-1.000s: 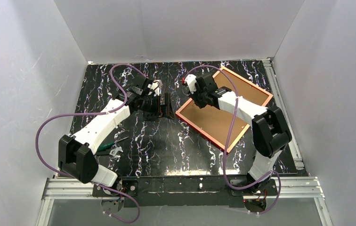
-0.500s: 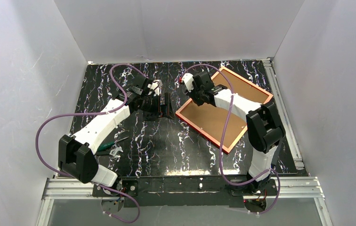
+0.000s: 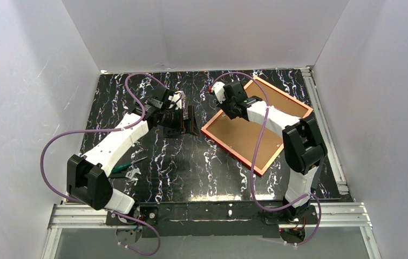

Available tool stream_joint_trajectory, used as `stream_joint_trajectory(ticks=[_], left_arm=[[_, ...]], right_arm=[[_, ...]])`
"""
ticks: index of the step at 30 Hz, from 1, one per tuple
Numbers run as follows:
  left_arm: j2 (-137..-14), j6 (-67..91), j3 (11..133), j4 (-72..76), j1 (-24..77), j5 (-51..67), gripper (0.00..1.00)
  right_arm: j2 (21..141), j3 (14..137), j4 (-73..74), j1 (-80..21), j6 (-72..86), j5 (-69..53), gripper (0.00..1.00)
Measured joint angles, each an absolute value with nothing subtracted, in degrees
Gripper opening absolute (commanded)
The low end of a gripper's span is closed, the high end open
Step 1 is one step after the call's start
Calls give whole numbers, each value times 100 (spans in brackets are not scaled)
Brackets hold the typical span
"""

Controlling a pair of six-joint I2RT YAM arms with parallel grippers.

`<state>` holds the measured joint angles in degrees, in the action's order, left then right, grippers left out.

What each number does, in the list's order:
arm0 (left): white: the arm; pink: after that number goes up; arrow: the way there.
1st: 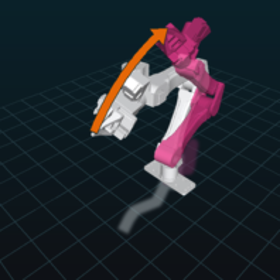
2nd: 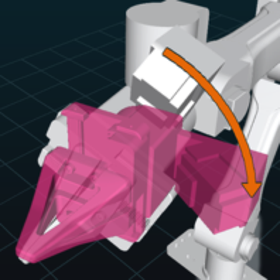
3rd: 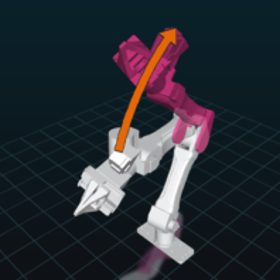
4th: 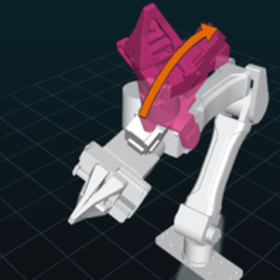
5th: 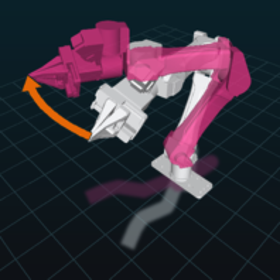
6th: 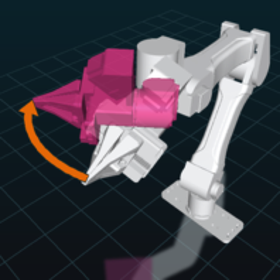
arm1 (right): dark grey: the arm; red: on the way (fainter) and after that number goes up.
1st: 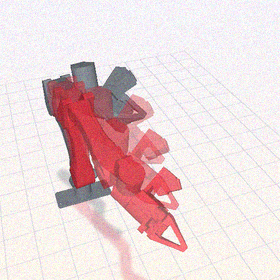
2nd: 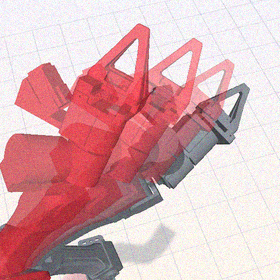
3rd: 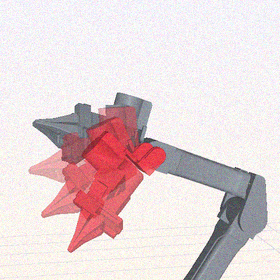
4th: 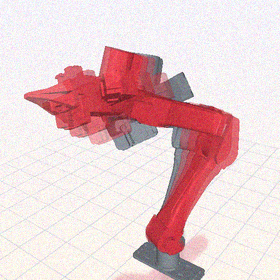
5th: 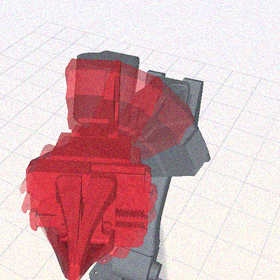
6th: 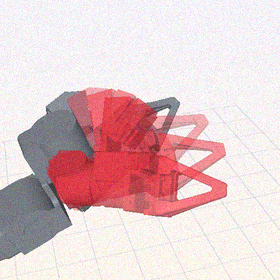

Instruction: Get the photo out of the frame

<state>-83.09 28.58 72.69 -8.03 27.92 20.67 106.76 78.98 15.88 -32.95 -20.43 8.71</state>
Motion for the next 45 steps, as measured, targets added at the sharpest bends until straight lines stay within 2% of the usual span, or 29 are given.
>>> stream_joint_trajectory(ticks=[7, 13, 18, 23, 28, 33, 40, 45], left_arm=[[-8309, 2858, 7269, -803, 2790, 2069, 90], [-8309, 2875, 7266, -803, 2790, 2106, 90], [-8309, 2919, 7264, -792, 2790, 2158, 90], [-8309, 2991, 7251, -751, 2790, 2235, 90], [-8315, 3092, 7234, -687, 2790, 2344, 90], [-8346, 3151, 7205, -622, 2790, 2453, 90], [-8405, 3105, 7231, -659, 2936, 2421, 91], [-8665, 3065, 7800, -786, 3218, 2563, 91]], right_arm=[[10685, 7911, 1564, -3273, -1907, 908, 1], [10523, 8254, 1894, -3273, -1146, 1706, 1], [9566, 7883, 2314, -3218, -12, 2488, 1], [8256, 6842, 2998, -2856, 1328, 2858, 1], [7247, 5717, 3581, -2126, 2137, 2552, 1], [6589, 5297, 3968, -1608, 2539, 2158, 1], [6652, 5282, 4145, -1581, 2593, 1754, 1], [6945, 5400, 4661, -1577, 2351, 1743, 1]])
